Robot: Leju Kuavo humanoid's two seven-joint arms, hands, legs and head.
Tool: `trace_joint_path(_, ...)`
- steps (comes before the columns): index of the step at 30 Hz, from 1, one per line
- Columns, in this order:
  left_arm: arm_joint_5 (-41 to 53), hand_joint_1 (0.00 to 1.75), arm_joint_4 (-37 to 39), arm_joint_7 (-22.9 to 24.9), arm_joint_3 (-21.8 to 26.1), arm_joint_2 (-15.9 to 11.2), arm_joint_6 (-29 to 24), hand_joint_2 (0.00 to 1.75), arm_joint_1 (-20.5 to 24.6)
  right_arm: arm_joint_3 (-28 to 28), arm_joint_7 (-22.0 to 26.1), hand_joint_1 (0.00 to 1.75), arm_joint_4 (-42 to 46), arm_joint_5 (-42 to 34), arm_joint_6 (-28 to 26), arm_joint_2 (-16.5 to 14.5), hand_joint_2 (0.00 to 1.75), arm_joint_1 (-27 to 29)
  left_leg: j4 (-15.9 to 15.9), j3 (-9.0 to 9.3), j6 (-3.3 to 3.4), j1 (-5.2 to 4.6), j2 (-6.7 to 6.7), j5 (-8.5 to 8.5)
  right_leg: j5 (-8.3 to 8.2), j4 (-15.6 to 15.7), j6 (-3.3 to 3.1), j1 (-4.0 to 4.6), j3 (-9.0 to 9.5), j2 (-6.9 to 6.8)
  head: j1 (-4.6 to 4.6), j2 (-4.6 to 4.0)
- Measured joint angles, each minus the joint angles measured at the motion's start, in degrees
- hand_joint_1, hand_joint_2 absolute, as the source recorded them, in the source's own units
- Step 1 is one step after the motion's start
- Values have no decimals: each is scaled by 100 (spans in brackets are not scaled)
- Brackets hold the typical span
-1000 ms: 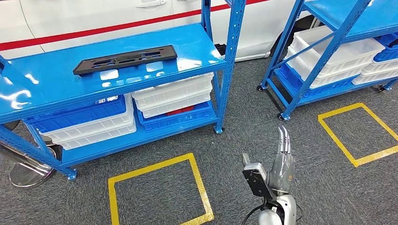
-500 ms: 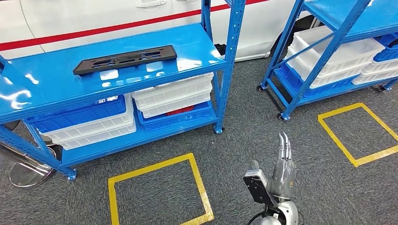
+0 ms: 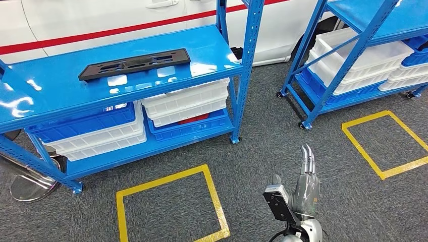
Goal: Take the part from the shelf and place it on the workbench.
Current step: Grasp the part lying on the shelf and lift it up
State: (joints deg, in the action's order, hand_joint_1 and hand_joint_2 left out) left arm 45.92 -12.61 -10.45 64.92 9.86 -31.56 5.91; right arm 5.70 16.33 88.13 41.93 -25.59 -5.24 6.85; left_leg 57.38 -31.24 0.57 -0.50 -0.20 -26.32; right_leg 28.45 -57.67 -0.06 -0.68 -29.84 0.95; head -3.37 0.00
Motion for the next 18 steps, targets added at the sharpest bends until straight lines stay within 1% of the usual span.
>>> trace_joint_path(15, 33, 0, 0, -44, -50, 0, 57, 0, 1, -66, 60, 0, 112, -68, -34, 3, 0, 129, 2, -1, 2, -1, 0, -2, -1, 3, 1, -2, 0, 0, -1, 0)
trace_joint_path(18, 14, 0, 0, -29, -50, -2, 40, 0, 4, -66, 81, 0, 113, -74, -15, 4, 0, 117, 13, -9, 66, -30, -1, -10, -21, 41, 52, -33, 6, 0, 0, 0)
